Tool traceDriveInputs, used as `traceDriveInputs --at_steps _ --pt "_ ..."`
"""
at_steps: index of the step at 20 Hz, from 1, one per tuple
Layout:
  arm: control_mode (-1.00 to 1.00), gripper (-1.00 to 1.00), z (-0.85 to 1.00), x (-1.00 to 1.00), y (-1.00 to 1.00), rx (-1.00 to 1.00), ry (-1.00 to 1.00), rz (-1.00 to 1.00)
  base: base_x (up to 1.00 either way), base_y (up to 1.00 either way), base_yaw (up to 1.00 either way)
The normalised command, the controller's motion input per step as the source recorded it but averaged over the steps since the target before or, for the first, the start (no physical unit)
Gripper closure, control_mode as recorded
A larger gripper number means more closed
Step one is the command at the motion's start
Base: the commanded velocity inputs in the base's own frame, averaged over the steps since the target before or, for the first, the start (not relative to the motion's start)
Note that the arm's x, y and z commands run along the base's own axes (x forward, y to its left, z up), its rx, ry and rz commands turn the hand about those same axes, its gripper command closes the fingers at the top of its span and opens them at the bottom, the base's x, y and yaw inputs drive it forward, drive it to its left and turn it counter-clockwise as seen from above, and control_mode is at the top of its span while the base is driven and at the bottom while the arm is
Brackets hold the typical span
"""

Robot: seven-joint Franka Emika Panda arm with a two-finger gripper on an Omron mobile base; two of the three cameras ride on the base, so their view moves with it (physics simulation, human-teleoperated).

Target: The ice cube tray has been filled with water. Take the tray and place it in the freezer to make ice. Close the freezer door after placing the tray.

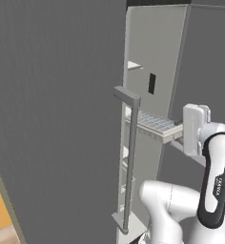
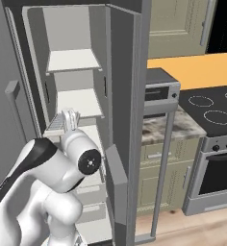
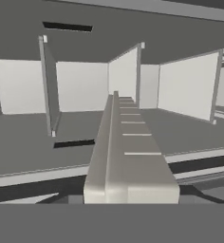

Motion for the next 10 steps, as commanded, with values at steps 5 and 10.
traceDriveInputs --at_steps 5,10 --pt "-1.0 1.0 0.0 0.22 0.0 0.0 -0.07 -0.13 0.0 0.0 0.0" --pt "-1.0 1.0 0.0 0.28 0.12 0.0 -0.01 -0.11 0.0 0.0 0.0"
